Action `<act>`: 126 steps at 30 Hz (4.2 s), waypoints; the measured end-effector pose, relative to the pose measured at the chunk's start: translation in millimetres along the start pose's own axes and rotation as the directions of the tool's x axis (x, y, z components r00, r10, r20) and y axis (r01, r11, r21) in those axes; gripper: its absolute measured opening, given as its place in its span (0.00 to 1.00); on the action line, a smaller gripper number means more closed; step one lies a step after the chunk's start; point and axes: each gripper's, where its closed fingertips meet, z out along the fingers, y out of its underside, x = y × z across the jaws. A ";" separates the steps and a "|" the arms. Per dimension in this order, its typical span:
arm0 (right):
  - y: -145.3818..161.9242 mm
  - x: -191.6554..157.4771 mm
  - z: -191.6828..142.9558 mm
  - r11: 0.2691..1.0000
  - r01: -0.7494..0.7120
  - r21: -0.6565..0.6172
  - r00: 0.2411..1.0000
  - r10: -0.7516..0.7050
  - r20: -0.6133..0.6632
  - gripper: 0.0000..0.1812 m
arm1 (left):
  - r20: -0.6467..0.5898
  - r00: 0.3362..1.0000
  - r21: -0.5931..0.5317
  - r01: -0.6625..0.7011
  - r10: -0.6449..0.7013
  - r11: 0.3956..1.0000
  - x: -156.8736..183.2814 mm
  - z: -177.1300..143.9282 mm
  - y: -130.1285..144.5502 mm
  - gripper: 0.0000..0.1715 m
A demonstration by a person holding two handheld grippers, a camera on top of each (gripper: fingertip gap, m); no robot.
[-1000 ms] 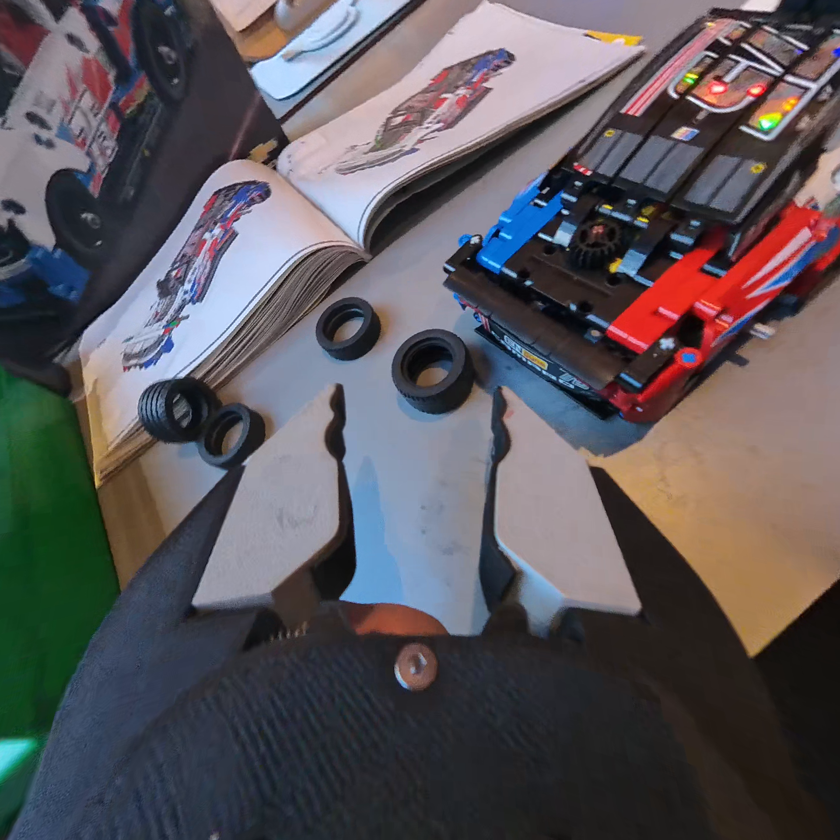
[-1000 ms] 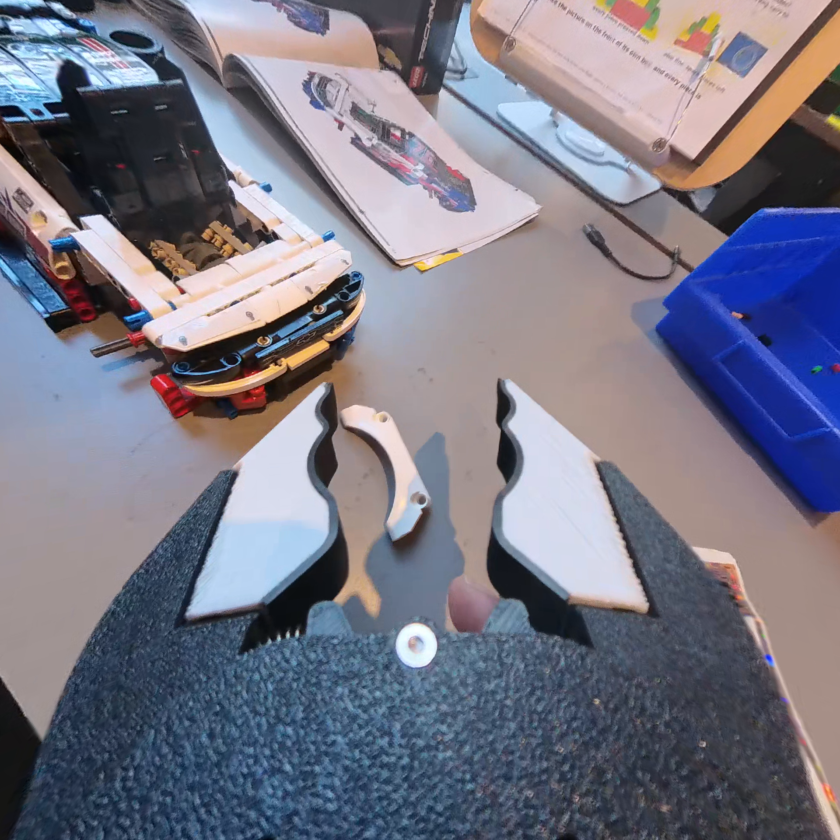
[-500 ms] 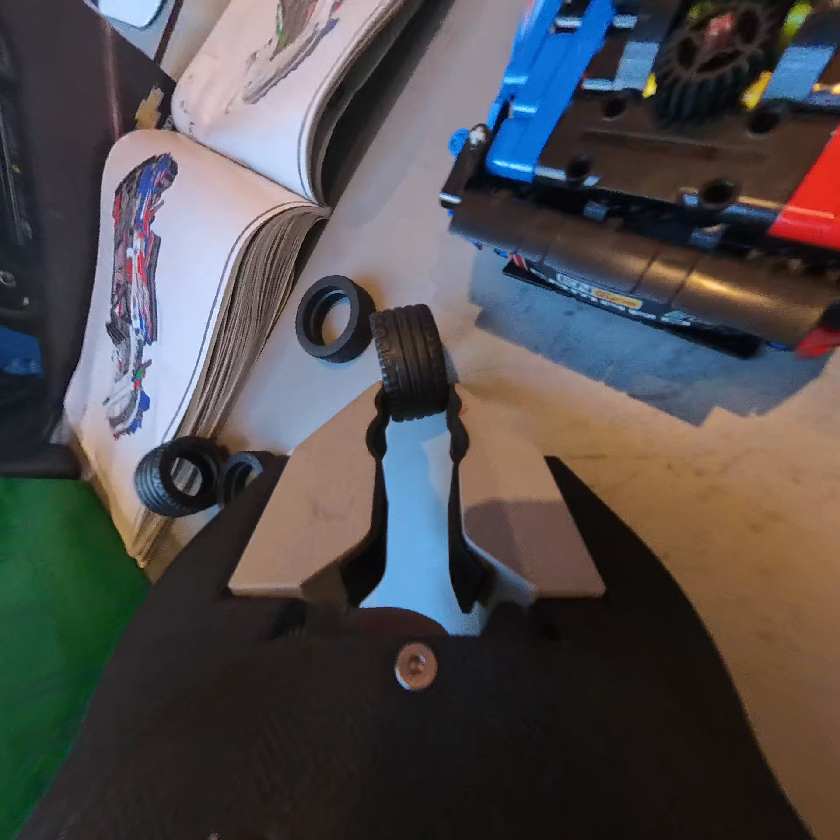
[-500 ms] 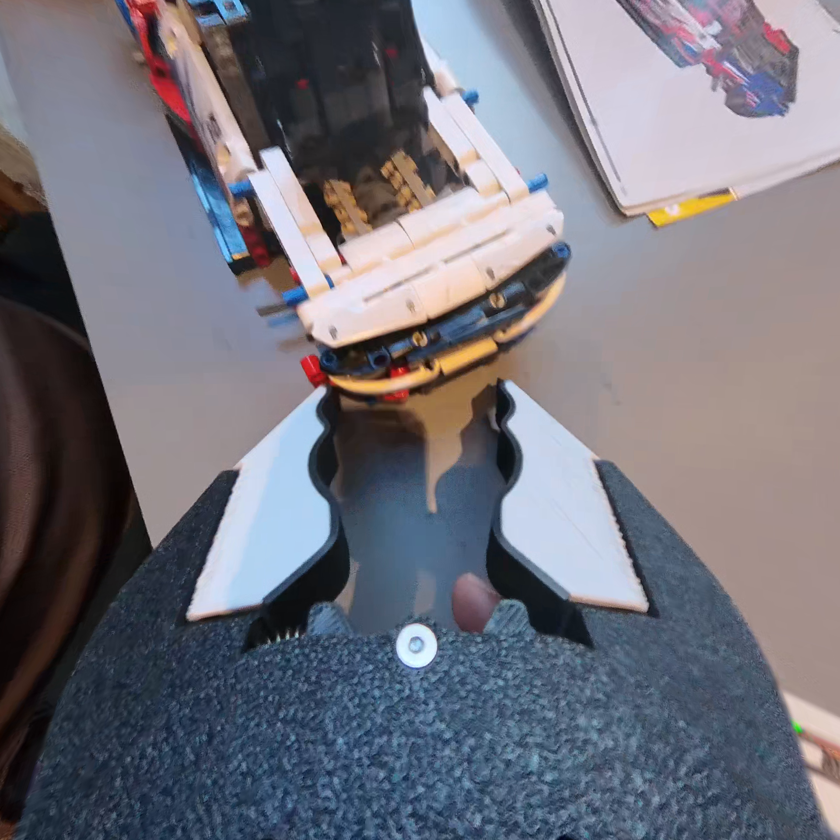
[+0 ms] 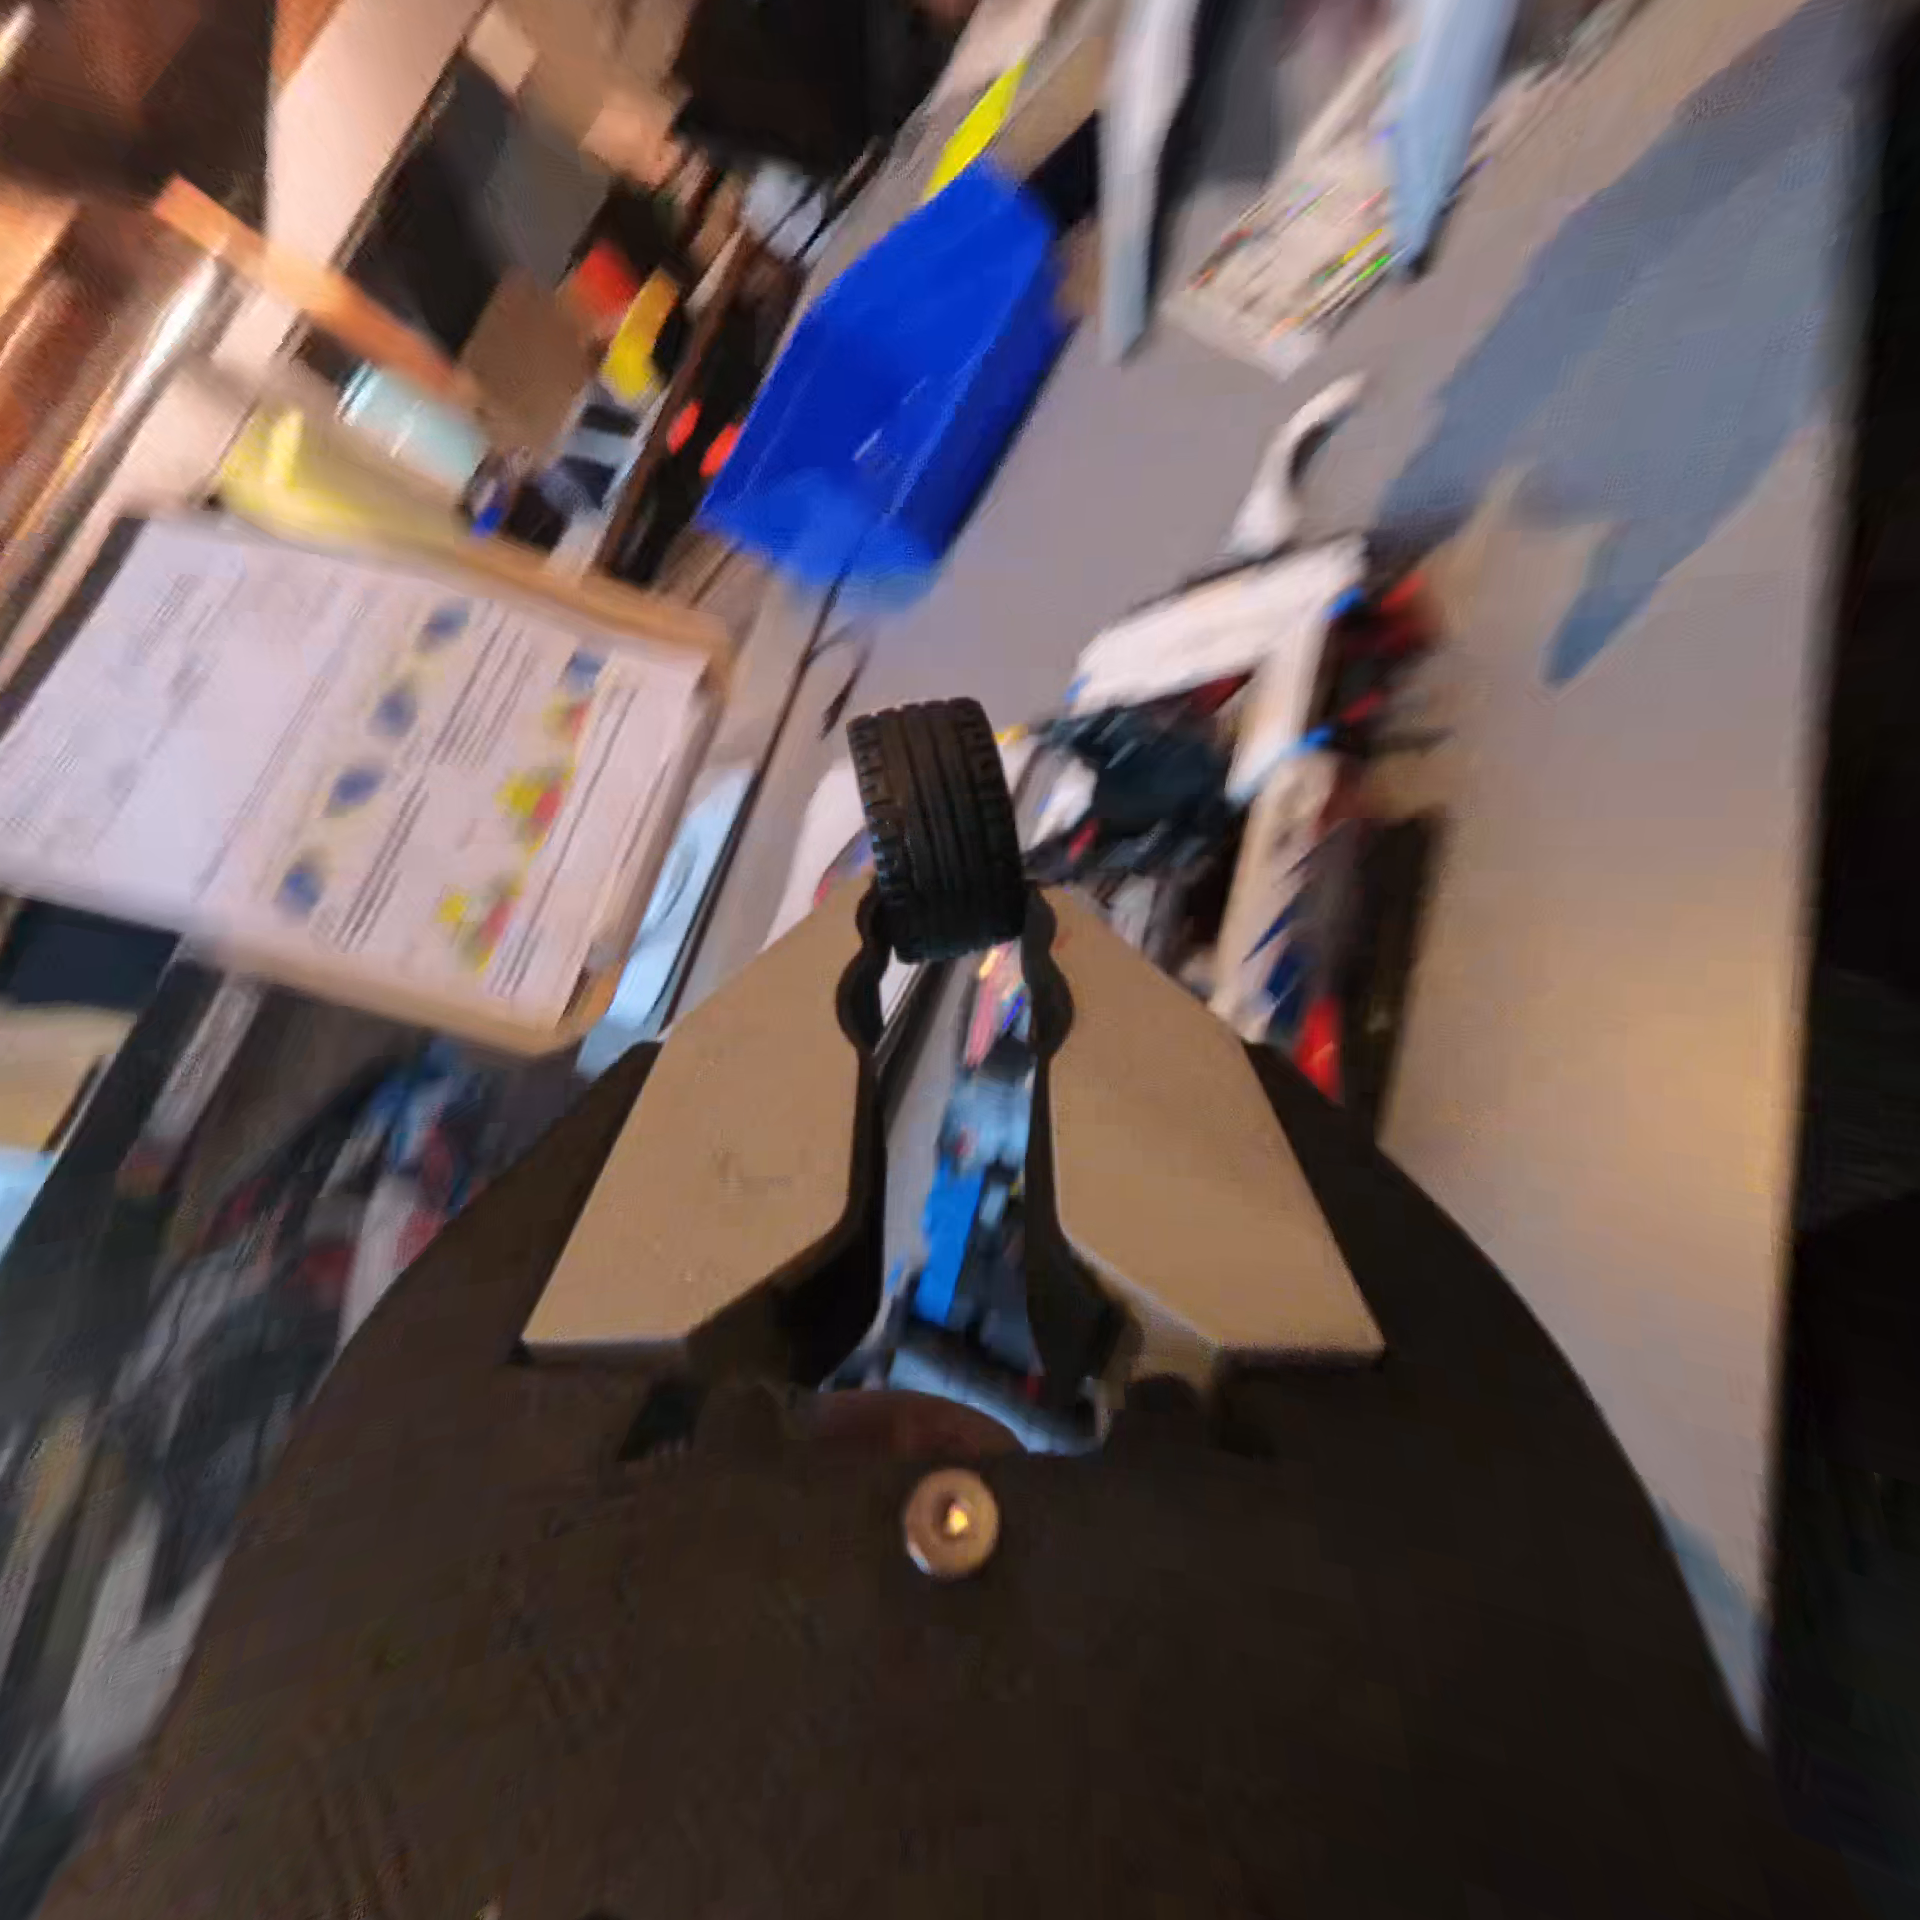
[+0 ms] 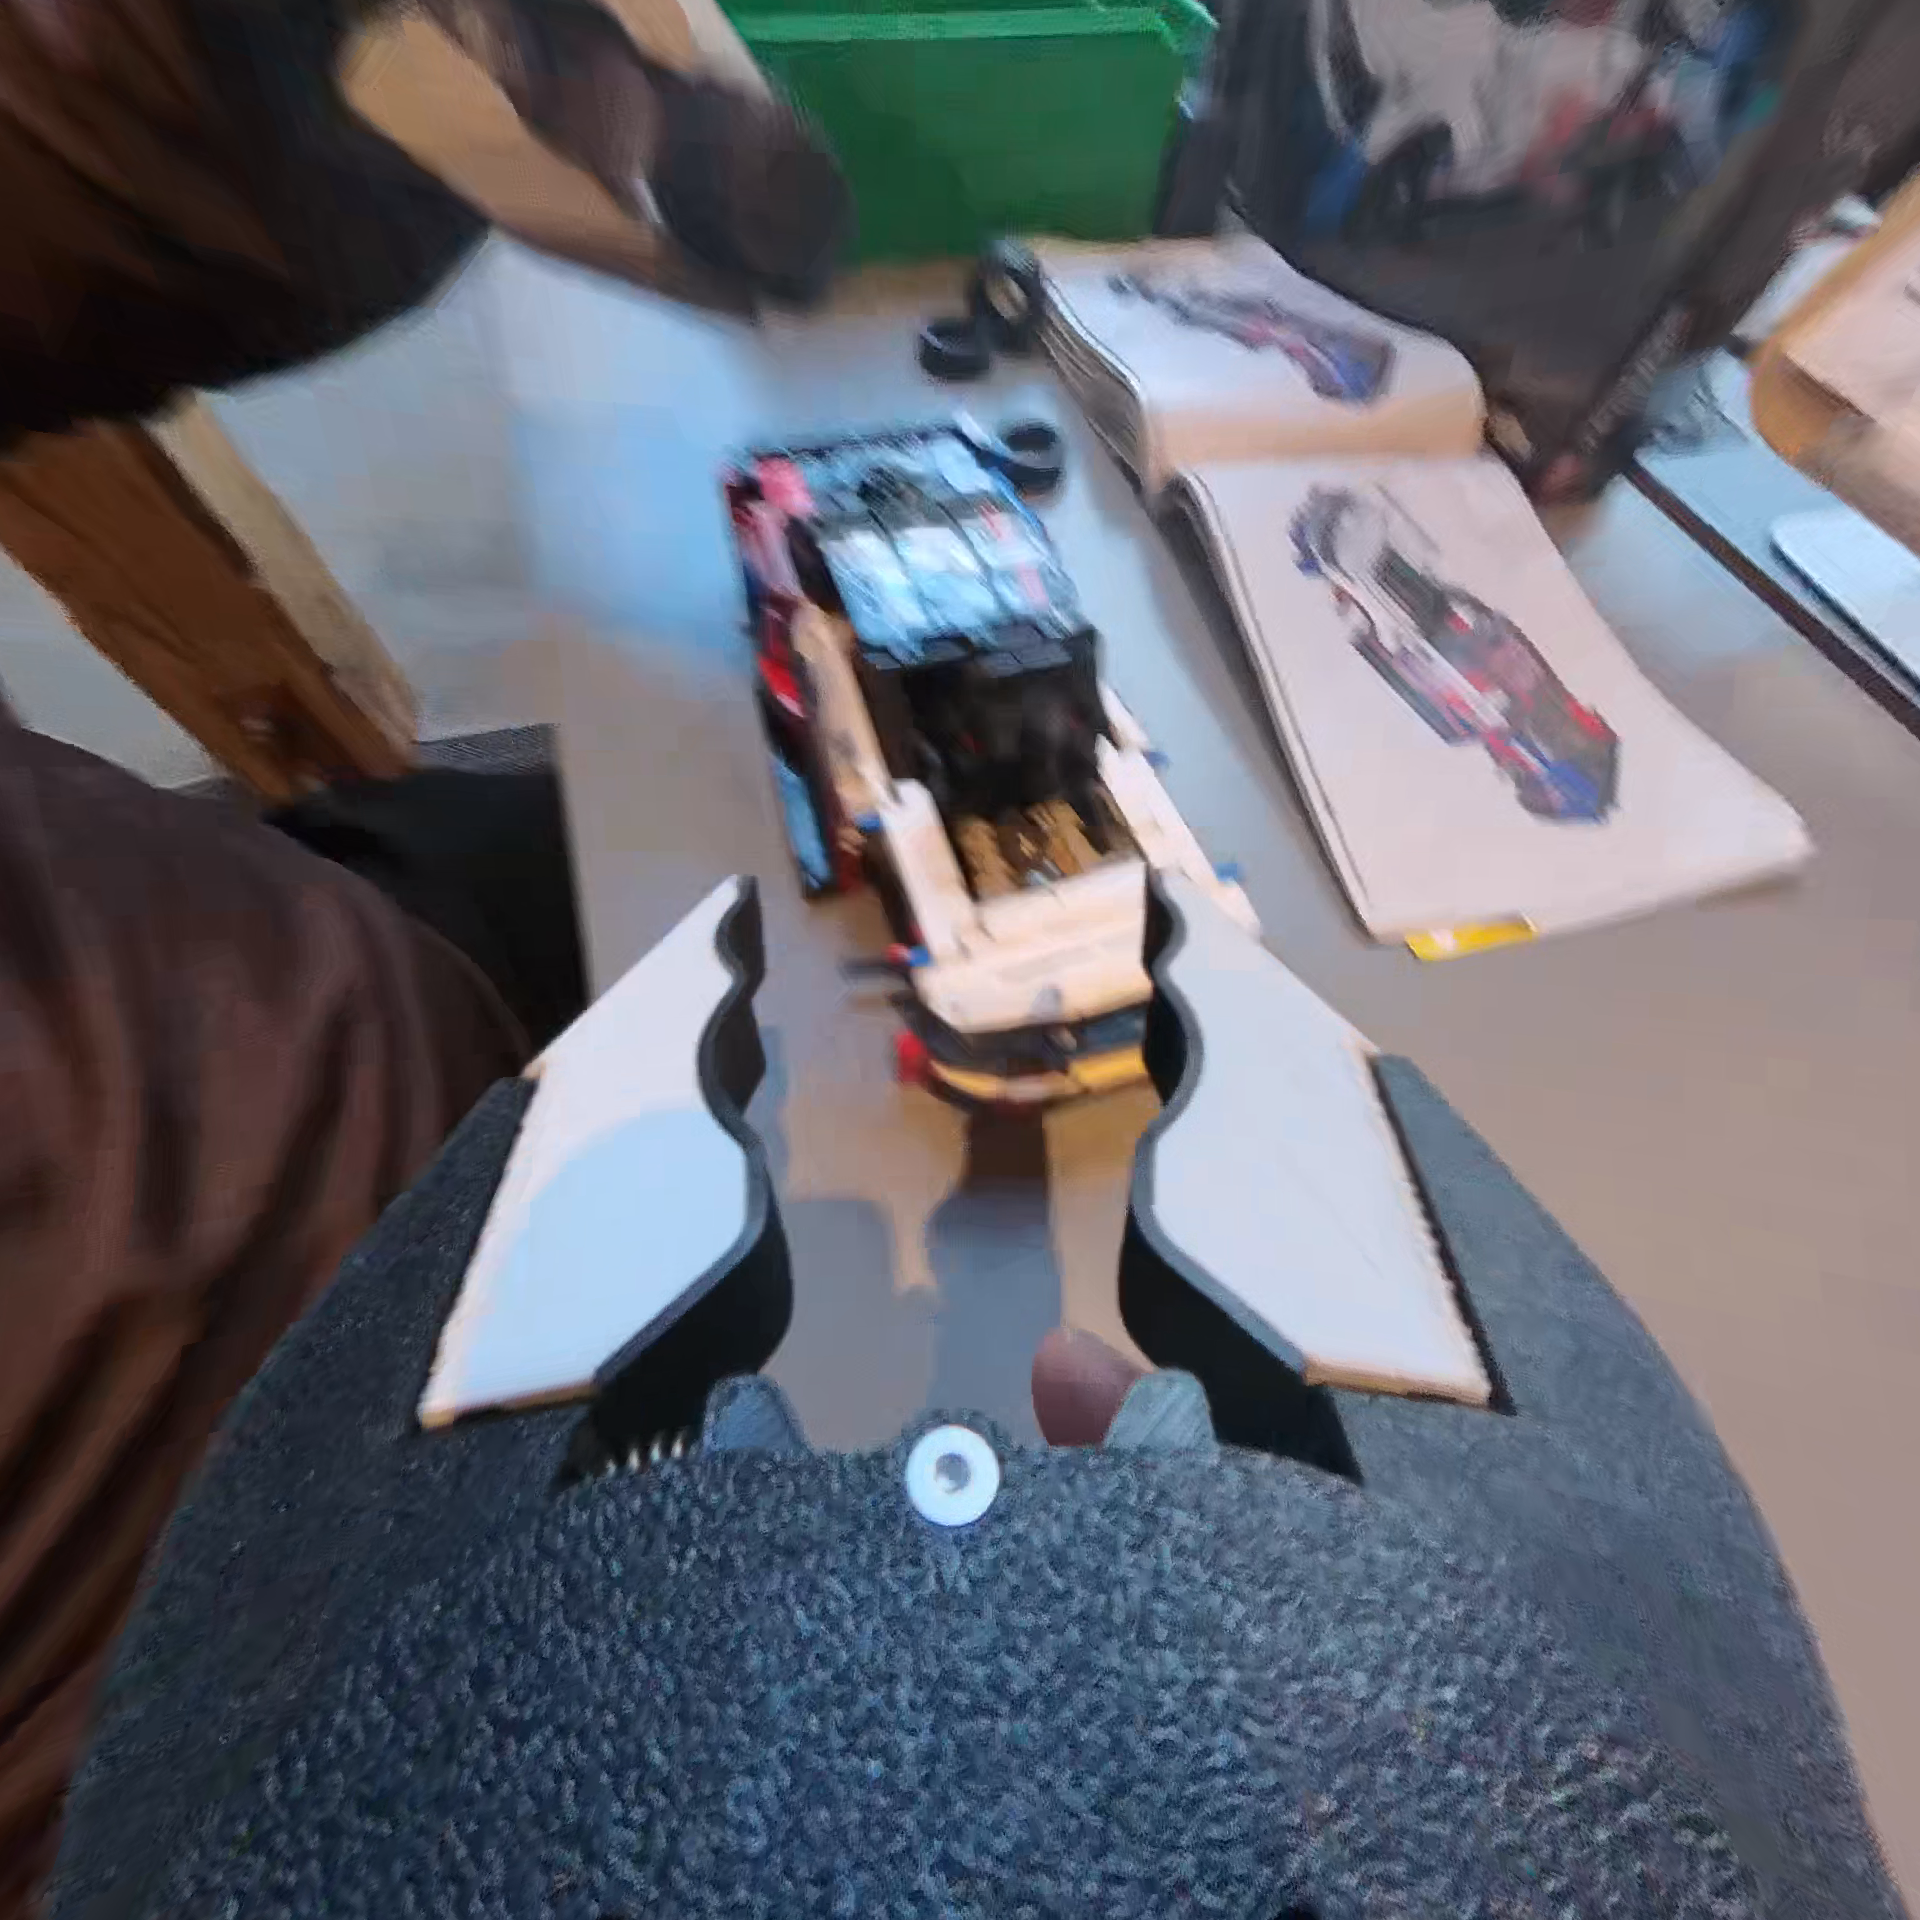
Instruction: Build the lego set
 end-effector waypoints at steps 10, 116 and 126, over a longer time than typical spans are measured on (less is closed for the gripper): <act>-14.3 -73.7 9.4 0.986 0.167 0.022 0.974 -0.169 0.153 0.36 | -0.197 0.919 0.205 -0.302 0.342 0.931 86.1 58.9 -81.6 0.12; 95.3 27.6 60.8 0.891 0.093 -0.444 0.975 0.009 0.222 0.41 | -0.566 0.727 -0.625 -0.070 -0.389 0.777 81.6 88.3 94.2 0.77; 91.1 19.7 51.7 0.883 0.099 -0.458 0.985 -0.021 0.173 0.41 | -0.574 0.732 -0.570 -0.035 -0.367 0.821 85.9 87.1 83.1 0.76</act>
